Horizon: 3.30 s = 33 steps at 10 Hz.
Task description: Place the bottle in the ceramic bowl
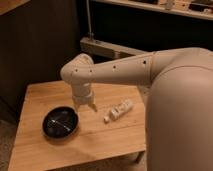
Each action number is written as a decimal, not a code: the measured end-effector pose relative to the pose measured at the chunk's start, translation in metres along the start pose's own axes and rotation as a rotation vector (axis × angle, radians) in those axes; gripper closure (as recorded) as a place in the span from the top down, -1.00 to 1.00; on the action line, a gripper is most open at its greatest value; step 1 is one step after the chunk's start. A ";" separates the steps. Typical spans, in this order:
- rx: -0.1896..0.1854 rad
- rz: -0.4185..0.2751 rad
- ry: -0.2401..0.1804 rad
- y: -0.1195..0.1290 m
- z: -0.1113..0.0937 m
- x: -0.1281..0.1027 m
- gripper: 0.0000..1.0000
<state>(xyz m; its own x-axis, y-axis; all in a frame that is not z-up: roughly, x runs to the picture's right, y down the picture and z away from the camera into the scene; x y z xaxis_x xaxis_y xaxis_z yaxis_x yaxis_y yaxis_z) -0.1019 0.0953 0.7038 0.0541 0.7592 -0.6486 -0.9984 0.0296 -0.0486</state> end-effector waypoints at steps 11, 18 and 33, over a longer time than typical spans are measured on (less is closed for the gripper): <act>0.025 0.545 -0.049 -0.156 0.013 -0.075 0.30; -0.081 0.711 -0.045 -0.211 0.065 -0.055 0.30; -0.129 0.650 0.097 -0.206 0.157 -0.108 0.21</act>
<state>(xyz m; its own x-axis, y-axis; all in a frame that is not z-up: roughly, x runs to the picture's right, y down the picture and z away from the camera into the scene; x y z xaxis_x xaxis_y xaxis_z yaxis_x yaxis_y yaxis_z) 0.0950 0.1089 0.9029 -0.5505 0.5340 -0.6417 -0.8186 -0.4963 0.2891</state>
